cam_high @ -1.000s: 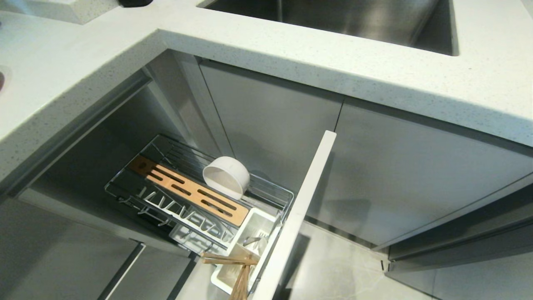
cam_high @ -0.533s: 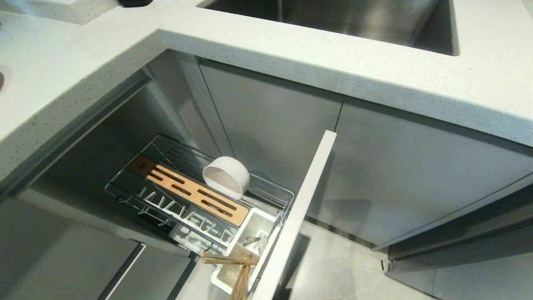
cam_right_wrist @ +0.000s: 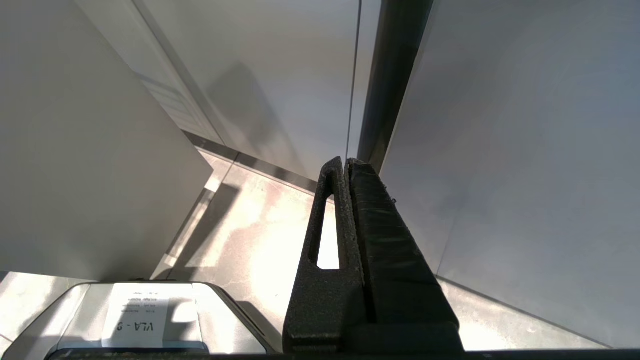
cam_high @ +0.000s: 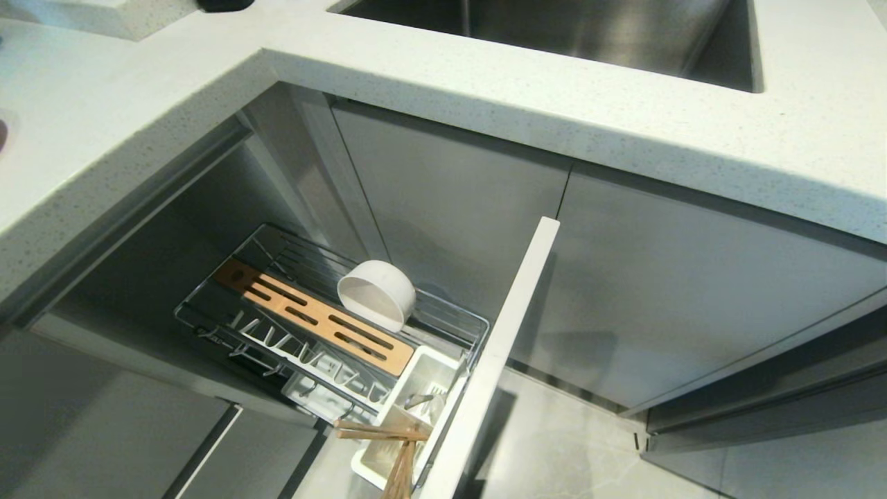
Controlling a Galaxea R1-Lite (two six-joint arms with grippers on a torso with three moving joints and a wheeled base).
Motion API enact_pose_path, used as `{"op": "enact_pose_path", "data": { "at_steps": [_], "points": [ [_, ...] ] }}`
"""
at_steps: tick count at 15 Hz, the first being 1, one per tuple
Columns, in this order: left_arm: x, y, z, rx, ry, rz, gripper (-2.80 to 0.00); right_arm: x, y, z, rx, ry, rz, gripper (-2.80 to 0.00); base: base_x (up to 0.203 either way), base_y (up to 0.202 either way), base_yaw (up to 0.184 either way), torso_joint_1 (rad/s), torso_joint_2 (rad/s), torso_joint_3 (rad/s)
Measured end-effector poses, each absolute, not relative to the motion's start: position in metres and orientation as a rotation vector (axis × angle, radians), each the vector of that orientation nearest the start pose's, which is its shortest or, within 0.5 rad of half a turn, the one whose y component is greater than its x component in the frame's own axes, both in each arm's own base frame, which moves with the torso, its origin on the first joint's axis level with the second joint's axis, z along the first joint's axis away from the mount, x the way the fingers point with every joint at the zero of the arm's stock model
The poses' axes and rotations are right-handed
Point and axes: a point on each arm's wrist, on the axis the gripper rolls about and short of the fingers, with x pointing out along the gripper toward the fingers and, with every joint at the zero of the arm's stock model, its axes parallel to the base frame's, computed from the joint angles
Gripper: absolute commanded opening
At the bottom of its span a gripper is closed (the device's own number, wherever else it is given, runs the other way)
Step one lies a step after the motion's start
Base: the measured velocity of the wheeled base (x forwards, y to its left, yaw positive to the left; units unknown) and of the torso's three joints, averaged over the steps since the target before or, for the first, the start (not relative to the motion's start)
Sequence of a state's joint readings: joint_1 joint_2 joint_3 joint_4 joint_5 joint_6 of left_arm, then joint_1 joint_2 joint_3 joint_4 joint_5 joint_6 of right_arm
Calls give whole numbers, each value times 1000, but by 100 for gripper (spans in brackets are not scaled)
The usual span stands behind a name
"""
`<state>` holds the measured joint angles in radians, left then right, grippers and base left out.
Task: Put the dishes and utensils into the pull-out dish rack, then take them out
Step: Pick up the fork and place it in the cupboard
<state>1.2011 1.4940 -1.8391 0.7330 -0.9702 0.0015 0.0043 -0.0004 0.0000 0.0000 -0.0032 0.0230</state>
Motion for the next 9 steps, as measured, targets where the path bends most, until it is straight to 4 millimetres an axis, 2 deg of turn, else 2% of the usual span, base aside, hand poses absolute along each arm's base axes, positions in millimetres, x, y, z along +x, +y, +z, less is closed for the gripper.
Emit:
{"op": "enact_pose_path", "data": {
  "at_steps": [5, 9],
  "points": [
    [101, 176, 395, -619, 166, 341, 0, -23, 0, 75, 23, 0, 1, -280, 0, 0, 0, 0, 0, 0],
    [108, 162, 407, -791, 90, 487, 0, -23, 0, 75, 23, 0, 1, -280, 0, 0, 0, 0, 0, 0]
  ]
}}
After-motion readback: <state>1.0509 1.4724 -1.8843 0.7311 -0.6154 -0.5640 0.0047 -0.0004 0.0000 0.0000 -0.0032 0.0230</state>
